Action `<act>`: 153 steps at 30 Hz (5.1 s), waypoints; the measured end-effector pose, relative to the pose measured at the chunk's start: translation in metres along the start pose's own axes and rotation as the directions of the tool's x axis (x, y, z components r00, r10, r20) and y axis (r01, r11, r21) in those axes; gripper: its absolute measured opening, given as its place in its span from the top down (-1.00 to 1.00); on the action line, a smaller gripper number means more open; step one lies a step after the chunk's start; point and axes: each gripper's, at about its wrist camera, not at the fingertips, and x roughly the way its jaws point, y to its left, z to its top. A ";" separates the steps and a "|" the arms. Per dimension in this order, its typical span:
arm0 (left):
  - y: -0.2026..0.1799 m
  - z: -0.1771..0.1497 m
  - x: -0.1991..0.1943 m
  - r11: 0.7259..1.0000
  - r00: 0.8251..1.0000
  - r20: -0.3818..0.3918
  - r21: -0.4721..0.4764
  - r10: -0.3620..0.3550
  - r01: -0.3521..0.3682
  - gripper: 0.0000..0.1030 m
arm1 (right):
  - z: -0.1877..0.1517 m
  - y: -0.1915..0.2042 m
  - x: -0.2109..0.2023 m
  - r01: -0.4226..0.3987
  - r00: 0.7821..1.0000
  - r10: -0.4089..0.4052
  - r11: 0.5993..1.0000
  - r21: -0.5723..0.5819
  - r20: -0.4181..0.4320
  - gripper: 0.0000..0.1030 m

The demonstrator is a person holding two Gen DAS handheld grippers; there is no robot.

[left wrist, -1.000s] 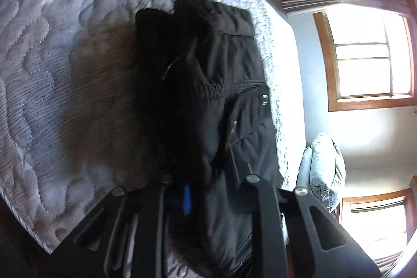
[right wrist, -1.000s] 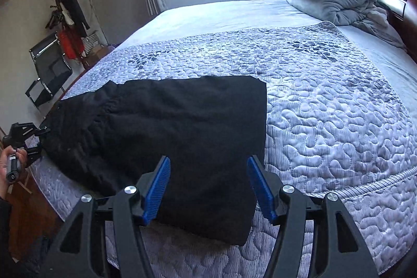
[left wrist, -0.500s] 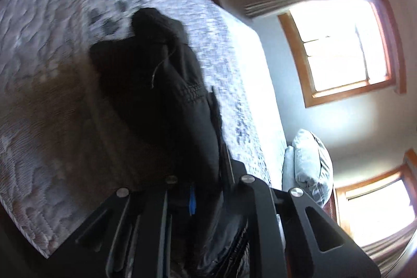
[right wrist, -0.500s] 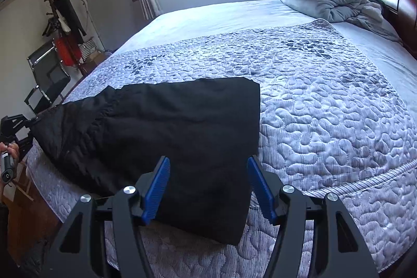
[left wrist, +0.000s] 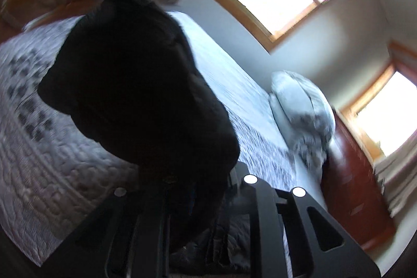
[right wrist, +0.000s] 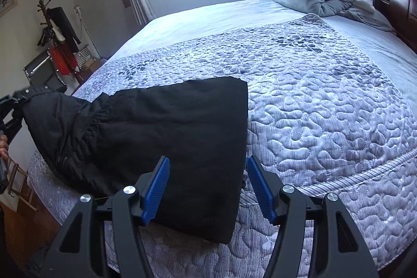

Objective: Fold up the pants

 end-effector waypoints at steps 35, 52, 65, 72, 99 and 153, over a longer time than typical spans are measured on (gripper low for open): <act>-0.076 -0.136 0.074 0.852 0.882 -0.457 0.502 0.112 0.152 -0.51 | 0.010 -0.017 -0.006 -0.076 0.997 0.073 0.990 0.117 0.027 -0.37; 0.003 -0.088 0.065 0.924 0.902 -0.318 0.338 0.294 -0.182 -0.79 | 0.060 0.053 0.061 -0.441 0.885 0.462 0.873 0.208 -0.062 -0.64; 0.021 -0.091 0.071 0.915 0.888 -0.318 0.336 0.332 -0.222 -0.86 | 0.063 0.055 0.121 -0.482 0.820 0.561 0.784 0.391 -0.115 -0.71; 0.019 -0.094 0.077 0.904 0.876 -0.321 0.352 0.360 -0.242 -0.91 | 0.065 0.075 0.129 -0.487 0.821 0.557 0.799 0.353 -0.128 -0.66; 0.037 -0.087 0.057 0.916 0.862 -0.337 0.272 0.378 -0.296 -0.94 | 0.086 0.090 0.094 -0.564 0.784 0.615 0.765 0.312 -0.091 0.56; -0.040 -0.107 0.083 0.883 0.871 -0.338 0.427 0.357 -0.196 -0.94 | 0.019 -0.081 0.080 -0.418 0.853 0.522 0.704 0.574 -0.020 0.34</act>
